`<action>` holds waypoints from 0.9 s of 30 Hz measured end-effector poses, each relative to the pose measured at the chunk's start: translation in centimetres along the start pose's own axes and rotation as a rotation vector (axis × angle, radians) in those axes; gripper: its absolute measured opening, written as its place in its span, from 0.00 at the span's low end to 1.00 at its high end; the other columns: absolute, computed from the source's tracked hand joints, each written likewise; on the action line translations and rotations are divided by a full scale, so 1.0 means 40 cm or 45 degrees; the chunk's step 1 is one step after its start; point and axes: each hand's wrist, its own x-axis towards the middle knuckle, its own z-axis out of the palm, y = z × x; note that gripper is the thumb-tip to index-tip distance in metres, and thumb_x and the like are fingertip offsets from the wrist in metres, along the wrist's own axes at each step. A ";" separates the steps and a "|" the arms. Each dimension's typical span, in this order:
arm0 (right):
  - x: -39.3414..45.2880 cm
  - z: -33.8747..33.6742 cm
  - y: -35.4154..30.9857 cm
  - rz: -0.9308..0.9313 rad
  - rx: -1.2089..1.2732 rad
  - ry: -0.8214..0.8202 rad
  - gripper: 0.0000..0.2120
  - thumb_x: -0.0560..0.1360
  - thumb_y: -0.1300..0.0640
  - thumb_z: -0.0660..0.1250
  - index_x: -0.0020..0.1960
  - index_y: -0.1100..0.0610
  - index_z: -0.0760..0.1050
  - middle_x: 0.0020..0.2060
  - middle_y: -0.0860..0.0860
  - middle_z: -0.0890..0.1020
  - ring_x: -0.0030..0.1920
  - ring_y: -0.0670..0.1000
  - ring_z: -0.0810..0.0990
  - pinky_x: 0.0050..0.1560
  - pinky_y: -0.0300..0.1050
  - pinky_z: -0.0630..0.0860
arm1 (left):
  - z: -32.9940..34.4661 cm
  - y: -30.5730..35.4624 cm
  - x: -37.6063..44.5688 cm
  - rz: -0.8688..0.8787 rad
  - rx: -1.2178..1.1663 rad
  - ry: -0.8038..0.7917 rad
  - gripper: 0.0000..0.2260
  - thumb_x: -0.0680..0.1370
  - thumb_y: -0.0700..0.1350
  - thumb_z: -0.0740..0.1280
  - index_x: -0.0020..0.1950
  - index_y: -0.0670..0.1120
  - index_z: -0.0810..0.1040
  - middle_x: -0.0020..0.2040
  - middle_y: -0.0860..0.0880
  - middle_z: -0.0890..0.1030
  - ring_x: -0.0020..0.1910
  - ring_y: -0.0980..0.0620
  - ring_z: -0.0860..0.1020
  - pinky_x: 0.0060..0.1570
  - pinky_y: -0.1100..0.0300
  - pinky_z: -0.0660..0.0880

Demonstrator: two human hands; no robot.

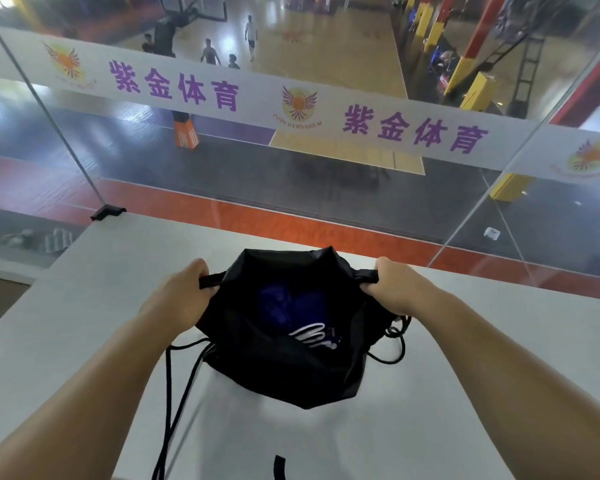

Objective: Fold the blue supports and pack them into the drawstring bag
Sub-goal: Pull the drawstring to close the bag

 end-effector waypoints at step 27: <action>-0.088 -0.268 -0.023 -0.141 0.343 0.842 0.01 0.78 0.55 0.64 0.47 0.51 0.73 0.41 0.50 0.79 0.44 0.54 0.78 0.42 0.45 0.71 | -0.249 0.087 0.016 0.254 -0.385 0.586 0.04 0.76 0.37 0.65 0.44 0.46 0.76 0.46 0.45 0.78 0.44 0.44 0.75 0.42 0.54 0.69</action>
